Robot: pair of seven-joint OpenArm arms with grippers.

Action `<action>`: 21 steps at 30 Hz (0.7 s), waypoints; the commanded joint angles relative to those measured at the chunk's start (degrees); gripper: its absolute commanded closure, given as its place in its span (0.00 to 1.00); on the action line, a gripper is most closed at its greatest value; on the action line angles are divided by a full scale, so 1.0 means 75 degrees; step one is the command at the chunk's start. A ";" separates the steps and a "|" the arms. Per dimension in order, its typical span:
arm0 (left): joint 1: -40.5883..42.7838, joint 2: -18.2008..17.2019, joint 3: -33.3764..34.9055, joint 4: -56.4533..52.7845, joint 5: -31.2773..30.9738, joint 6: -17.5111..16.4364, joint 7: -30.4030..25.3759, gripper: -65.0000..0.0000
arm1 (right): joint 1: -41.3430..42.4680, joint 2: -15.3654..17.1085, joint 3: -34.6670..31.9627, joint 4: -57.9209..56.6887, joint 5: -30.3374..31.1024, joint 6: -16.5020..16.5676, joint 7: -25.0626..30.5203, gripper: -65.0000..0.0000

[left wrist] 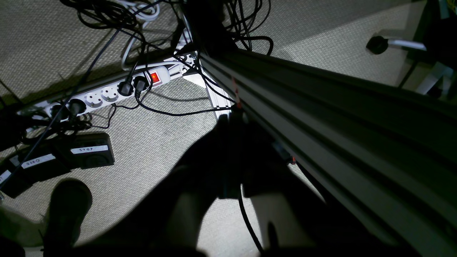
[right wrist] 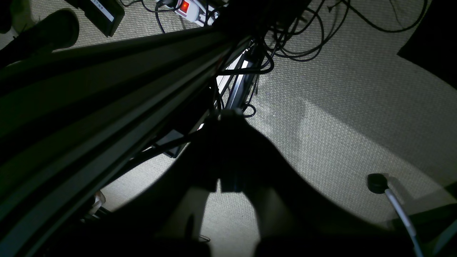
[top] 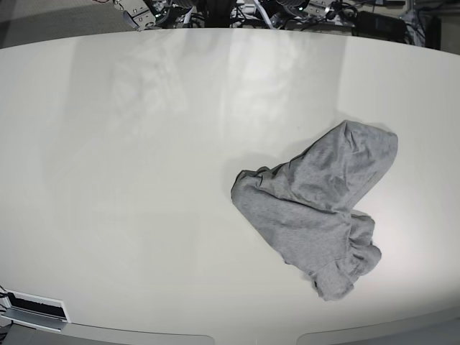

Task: Layout the t-shirt on the table in an organized manner, then fold the t-shirt properly

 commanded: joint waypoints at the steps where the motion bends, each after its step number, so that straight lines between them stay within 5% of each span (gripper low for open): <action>1: 0.0000 0.0044 0.0000 0.0067 -0.0041 -0.0050 -0.0041 1.00 | 0.0017 -0.0015 0.0009 0.0079 0.0050 0.0079 0.0079 1.00; 18: 0.0000 0.0047 0.0000 0.0271 -0.0041 -0.0047 -0.0023 1.00 | 0.0020 -0.0020 0.0009 0.0082 0.0052 0.0079 0.0085 1.00; 21: 0.0000 0.0047 0.0000 0.0271 -0.0041 -0.0050 0.0548 1.00 | -0.0035 -0.0015 0.0009 0.0082 0.0052 0.0082 0.0070 1.00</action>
